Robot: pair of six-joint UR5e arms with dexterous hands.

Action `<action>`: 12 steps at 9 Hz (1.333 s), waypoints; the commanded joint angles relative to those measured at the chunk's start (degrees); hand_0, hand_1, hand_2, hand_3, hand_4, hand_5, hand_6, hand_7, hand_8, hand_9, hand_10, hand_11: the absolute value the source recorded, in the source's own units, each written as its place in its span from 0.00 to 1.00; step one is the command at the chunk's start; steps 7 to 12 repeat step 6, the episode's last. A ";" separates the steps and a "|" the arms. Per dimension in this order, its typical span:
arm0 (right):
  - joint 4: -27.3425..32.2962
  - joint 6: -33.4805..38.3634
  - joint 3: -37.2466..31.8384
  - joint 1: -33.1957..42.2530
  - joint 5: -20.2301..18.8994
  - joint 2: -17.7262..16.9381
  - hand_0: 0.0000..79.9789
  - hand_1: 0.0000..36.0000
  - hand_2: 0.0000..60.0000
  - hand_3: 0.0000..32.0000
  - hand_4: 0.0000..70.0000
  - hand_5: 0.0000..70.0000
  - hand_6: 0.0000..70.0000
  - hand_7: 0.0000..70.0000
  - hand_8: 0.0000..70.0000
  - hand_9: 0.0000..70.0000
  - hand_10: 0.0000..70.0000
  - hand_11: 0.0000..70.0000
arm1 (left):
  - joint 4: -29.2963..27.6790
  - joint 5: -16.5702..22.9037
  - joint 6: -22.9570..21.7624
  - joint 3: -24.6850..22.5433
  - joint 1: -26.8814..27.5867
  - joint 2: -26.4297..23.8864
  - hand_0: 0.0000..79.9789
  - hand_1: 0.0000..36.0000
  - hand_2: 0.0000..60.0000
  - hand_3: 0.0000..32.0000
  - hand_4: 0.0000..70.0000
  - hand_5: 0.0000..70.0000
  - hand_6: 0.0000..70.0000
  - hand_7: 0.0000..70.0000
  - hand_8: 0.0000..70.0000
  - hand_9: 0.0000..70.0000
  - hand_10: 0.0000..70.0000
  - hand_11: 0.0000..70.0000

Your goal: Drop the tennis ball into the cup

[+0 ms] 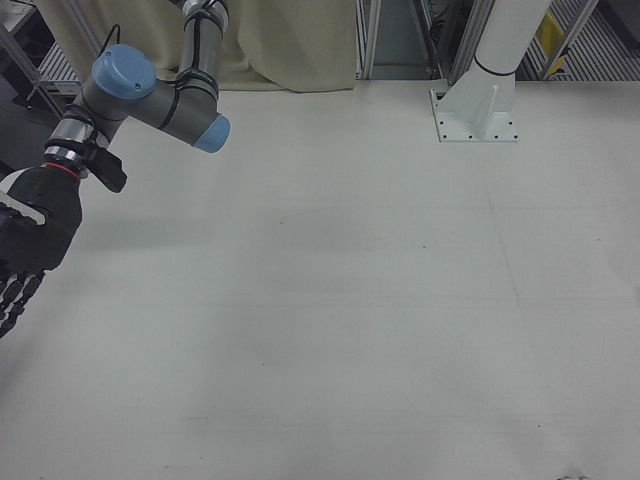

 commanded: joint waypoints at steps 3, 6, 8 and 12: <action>0.00 0.00 -0.07 0.06 0.00 0.00 0.00 0.00 0.00 0.00 0.00 0.00 0.00 0.00 0.00 0.00 0.00 0.00 | -0.38 3.89 -0.62 0.95 -21.54 1.35 0.61 0.70 0.70 0.50 0.00 0.14 0.23 0.08 0.04 0.00 0.04 0.09; 0.00 0.00 0.02 0.06 0.00 0.00 0.00 0.00 0.00 0.00 0.00 0.00 0.00 0.00 0.00 0.00 0.00 0.00 | -0.65 3.89 -0.79 1.57 -21.64 1.35 0.64 0.75 0.56 0.58 0.00 0.13 0.12 0.07 0.02 0.00 0.03 0.08; 0.00 0.00 0.02 0.06 0.00 0.00 0.00 0.00 0.00 0.00 0.00 0.00 0.00 0.00 0.00 0.00 0.00 0.00 | -0.65 3.89 -0.79 1.57 -21.64 1.35 0.64 0.75 0.56 0.58 0.00 0.13 0.12 0.07 0.02 0.00 0.03 0.08; 0.00 0.00 0.02 0.06 0.00 0.00 0.00 0.00 0.00 0.00 0.00 0.00 0.00 0.00 0.00 0.00 0.00 0.00 | -0.65 3.89 -0.79 1.57 -21.64 1.35 0.64 0.75 0.56 0.58 0.00 0.13 0.12 0.07 0.02 0.00 0.03 0.08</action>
